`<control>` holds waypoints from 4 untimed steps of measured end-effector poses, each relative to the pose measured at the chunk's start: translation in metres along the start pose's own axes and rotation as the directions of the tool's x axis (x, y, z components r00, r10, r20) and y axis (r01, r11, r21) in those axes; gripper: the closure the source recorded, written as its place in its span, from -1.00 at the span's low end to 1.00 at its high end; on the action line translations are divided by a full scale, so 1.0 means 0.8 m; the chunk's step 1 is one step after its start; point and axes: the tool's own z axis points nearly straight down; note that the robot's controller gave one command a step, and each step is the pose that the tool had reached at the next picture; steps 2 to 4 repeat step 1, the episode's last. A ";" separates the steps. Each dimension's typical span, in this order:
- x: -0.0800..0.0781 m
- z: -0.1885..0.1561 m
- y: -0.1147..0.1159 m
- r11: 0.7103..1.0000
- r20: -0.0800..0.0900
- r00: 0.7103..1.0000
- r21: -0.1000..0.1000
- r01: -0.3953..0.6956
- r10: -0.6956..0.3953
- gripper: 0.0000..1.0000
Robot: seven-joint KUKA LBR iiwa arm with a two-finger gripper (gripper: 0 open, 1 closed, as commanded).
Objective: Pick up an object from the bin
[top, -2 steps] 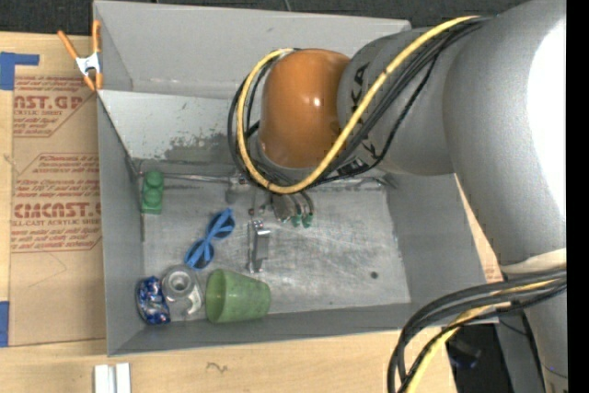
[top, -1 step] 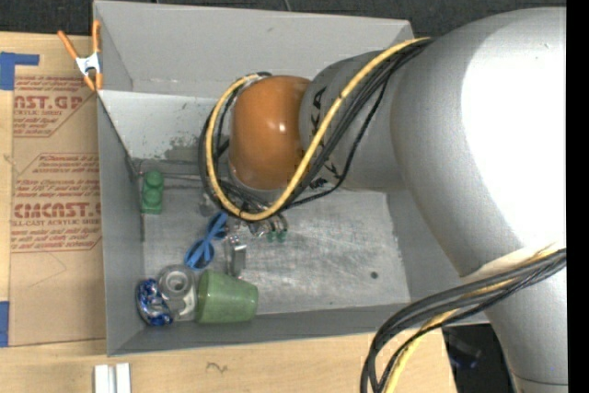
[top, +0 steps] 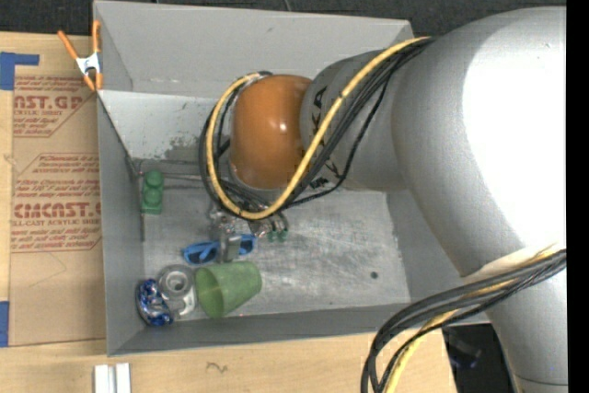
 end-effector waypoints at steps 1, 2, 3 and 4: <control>-0.011 -0.193 -0.008 0.949 0.001 0.949 0.001 0.315 -0.315 1.00; -0.011 -0.193 -0.008 0.949 0.001 0.949 0.001 0.315 -0.315 1.00; -0.011 -0.193 -0.008 0.949 0.001 0.949 0.001 0.315 -0.315 1.00; -0.011 -0.193 -0.008 0.949 0.001 0.949 0.001 0.315 -0.315 1.00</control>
Offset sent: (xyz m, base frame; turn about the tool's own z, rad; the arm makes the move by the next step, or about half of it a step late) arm 0.0072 -0.0061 0.1509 -0.3198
